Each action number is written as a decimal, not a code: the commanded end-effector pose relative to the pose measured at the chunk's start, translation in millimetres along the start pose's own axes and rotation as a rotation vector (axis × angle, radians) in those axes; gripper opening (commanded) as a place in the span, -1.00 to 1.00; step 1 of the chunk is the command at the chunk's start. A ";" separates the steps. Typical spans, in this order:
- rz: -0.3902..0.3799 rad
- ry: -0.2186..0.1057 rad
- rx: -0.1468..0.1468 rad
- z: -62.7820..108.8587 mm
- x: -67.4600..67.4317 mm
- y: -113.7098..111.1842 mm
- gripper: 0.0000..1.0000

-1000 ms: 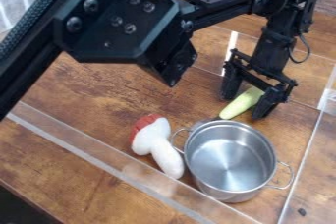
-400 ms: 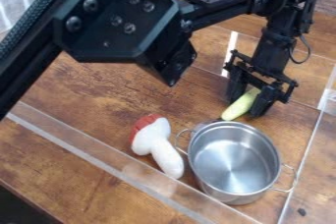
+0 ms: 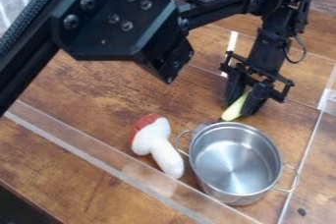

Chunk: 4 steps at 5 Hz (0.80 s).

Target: Move the green spoon to the right

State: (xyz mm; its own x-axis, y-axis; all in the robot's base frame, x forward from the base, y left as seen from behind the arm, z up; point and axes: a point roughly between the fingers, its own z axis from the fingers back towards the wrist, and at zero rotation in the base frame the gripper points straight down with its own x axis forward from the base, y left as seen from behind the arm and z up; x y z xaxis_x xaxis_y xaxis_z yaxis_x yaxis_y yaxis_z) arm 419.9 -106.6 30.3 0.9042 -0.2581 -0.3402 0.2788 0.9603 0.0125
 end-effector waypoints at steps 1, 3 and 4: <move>-0.002 -0.085 -0.009 38.1 -12.5 -0.7 1.00; -0.001 -0.079 -0.025 40.0 -15.9 -0.2 -1.00; -0.002 -0.078 -0.035 40.7 -17.6 0.3 -1.00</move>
State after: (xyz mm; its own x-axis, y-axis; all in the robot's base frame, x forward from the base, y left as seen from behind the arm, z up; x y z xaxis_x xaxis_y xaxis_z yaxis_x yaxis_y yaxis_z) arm 413.4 -106.6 30.0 0.8937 -0.2566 -0.3680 0.2682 0.9632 -0.0203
